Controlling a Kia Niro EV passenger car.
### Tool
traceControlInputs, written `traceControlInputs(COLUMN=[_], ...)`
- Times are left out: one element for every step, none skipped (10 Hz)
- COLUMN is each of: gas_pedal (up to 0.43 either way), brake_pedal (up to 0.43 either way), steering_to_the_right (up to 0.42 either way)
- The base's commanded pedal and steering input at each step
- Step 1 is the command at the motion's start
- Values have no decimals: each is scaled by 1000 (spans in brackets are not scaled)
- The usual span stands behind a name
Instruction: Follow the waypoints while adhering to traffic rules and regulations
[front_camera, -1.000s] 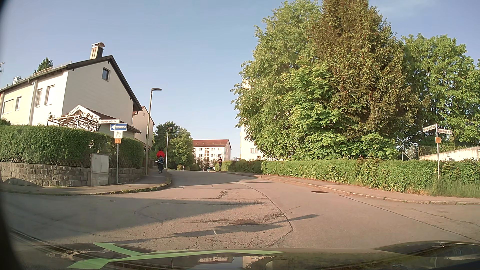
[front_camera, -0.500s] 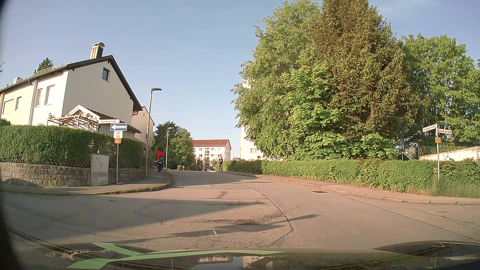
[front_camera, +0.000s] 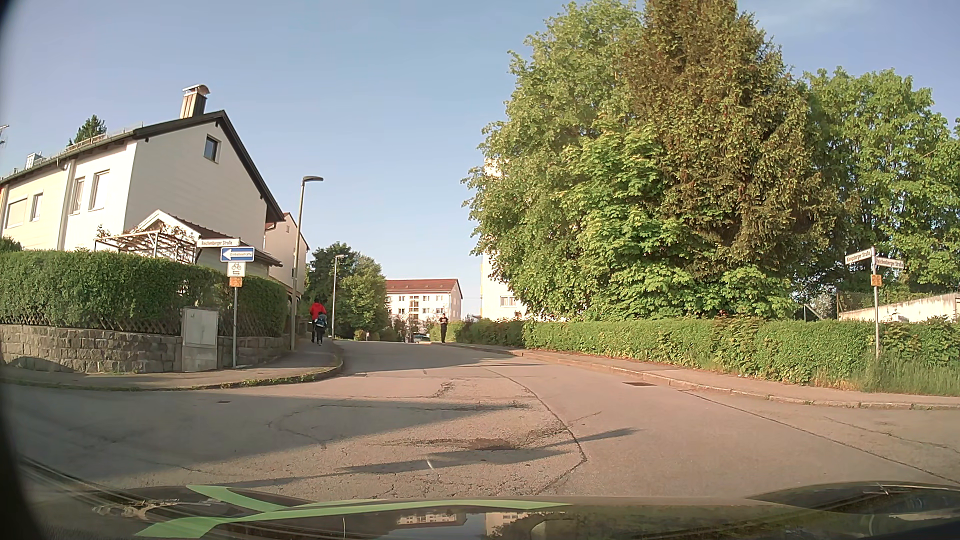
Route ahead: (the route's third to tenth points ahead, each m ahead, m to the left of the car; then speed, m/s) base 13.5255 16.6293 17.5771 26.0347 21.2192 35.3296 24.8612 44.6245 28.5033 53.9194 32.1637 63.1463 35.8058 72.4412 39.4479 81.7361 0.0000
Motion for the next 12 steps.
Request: traceControlInputs(gas_pedal=[461,461,461,461,461,461,461,461,461,461,461,461], brake_pedal=[250,256,250,250,256,250,250,250,250,250,256,256], steering_to_the_right=[-708,-708,-708,-708,-708,-707,-707,-708,-708,-708,-708,-707])
